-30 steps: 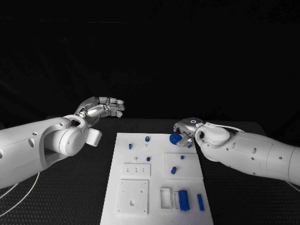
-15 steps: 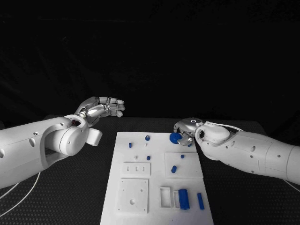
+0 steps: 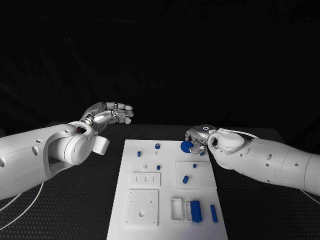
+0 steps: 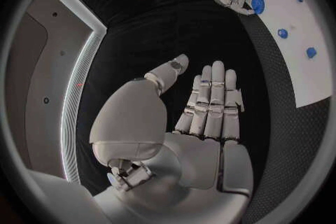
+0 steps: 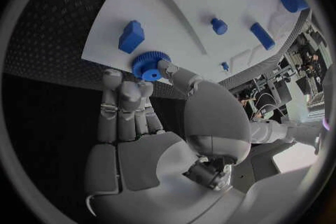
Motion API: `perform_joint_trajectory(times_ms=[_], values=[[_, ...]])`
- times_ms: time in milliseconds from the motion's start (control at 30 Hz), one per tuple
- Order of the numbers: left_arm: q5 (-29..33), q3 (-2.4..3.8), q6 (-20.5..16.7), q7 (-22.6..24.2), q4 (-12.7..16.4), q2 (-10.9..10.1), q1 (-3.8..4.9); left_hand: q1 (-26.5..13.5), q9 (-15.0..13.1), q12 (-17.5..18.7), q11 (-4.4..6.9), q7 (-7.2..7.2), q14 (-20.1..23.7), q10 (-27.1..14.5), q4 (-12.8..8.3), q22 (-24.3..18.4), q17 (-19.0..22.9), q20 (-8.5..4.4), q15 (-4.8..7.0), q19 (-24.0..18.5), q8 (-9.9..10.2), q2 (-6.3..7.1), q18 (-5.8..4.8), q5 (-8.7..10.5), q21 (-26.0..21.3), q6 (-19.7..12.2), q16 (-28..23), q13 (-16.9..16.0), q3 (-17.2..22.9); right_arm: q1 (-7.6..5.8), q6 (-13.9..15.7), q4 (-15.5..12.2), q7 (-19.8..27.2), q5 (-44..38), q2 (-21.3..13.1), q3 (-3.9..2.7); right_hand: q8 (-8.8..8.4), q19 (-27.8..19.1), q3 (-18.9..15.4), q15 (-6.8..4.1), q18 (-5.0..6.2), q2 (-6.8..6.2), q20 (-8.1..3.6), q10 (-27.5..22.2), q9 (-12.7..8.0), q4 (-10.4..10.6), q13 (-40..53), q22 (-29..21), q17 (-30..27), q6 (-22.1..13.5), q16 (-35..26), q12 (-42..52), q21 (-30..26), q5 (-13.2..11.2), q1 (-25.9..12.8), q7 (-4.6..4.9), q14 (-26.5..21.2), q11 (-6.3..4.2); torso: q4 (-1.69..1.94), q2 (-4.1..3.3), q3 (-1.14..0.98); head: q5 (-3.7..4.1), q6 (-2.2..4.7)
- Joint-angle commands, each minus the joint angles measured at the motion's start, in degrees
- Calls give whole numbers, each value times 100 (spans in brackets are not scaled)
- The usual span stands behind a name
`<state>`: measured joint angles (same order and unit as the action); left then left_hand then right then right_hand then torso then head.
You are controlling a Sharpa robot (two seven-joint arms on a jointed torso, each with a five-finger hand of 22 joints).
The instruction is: Assemble the parts on the task board
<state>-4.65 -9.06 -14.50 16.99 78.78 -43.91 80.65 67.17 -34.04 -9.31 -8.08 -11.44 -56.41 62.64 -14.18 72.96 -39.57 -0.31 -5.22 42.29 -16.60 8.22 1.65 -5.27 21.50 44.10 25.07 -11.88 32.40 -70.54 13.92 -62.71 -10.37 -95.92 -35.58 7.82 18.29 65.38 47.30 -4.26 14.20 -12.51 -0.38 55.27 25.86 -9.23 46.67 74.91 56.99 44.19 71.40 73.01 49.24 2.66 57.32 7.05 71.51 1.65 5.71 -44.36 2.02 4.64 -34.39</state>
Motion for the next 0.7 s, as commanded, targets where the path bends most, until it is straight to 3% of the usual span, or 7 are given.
perform_joint_trajectory(times_ms=[33, 367, 700], values=[[-24, 4, 79, 36, 26, -2, 3, -42, -6, 28, -5, 0, 17, -28, 7, 7, -5, -15, -4, -38, 37, -24, -54, -1, 20, -42, -24, -7, 41, 20, -219, 22, 46, 8, 14, 13, 27, -34, -41, -42, 80, -9, -11, -262, -2, 4, -8, 101, 6, 791, -13, 36, -18, 11, -46, 83, -8, -15, -1, -11, -4, 0, 1], [-25, 4, 84, 30, 17, 3, 2, -37, -8, 29, -5, 1, 17, -28, 3, 7, -6, -16, -3, -39, 38, -24, -52, -4, 20, -43, -25, -8, 43, 54, -189, 29, 84, -89, 44, 16, 51, -45, -80, -52, 80, -94, -14, -267, 12, -41, -14, 106, 9, 833, -14, 39, -9, 11, -50, 68, -13, -27, -8, -22, -7, -7, -38], [-26, 4, 97, 18, 15, 1, 2, -32, -10, 30, -5, 1, 17, -27, -2, 8, -7, -17, -3, -39, 39, -23, -52, -6, 20, -43, -25, -10, 46, 62, 86, 23, 22, -210, 43, 19, 192, -38, -54, -126, 80, 121, -28, -226, 97, -153, -34, 108, 15, 1084, -10, 57, 21, 12, 82, -20, 8, -109, -7, -16, -5, 3, -52]])
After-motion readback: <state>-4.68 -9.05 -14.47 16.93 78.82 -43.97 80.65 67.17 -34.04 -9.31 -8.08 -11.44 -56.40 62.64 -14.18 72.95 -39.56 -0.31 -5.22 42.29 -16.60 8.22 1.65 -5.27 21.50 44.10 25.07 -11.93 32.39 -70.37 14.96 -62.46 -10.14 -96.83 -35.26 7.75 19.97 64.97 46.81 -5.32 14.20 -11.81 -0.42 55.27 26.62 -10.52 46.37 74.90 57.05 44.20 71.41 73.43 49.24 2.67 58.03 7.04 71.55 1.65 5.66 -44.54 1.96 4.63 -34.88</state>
